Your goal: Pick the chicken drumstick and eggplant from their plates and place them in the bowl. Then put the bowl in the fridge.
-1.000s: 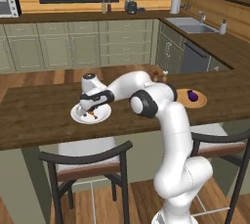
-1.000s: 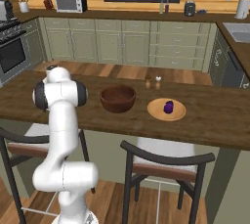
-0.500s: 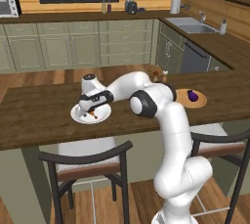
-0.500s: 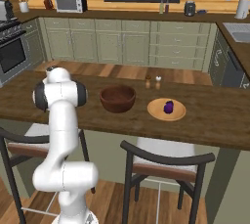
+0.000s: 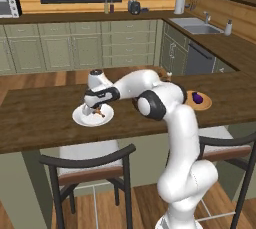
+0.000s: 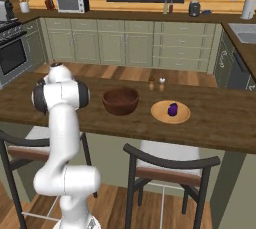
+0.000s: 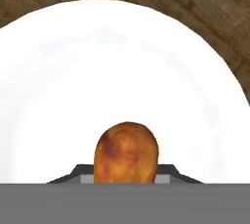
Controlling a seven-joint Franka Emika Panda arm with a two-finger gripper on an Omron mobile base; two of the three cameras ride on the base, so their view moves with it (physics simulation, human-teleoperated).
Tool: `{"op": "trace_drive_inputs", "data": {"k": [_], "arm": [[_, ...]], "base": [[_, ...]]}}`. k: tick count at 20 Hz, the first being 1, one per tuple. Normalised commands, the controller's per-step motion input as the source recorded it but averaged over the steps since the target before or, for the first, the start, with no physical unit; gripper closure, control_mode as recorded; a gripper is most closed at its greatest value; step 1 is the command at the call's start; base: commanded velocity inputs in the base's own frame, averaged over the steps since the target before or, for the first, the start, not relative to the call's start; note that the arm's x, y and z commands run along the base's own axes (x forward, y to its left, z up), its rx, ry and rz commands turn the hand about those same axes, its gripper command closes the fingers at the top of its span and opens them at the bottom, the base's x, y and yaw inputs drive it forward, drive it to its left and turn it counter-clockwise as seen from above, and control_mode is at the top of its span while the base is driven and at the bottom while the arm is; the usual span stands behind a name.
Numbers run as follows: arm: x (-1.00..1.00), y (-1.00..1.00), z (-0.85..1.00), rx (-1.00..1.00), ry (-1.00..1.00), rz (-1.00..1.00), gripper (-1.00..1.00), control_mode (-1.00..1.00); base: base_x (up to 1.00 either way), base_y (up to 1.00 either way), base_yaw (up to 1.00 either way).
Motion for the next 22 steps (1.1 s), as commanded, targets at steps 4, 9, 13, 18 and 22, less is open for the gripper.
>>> {"op": "trace_drive_inputs", "data": {"k": [4, 9, 13, 18, 22], "arm": [[-0.58, -0.41, 1.00, 0.00, -0.04, 0.08, 1.00, -1.00], [-0.74, -0.75, 0.80, 0.00, -0.03, 0.08, 1.00, -1.00], [-0.73, -0.98, 0.42, 0.00, -0.09, 0.02, 1.00, -1.00], [-0.19, -1.00, 0.54, 0.00, -0.01, 0.00, 1.00, -1.00], [0.16, -0.97, 0.36, 0.00, 0.00, 0.00, 1.00, -1.00]], "base": [[0.00, 0.00, 0.00], [0.00, 0.00, 0.00], [0.00, 0.00, 0.00], [0.00, 0.00, 0.00], [0.00, 0.00, 0.00]]}}
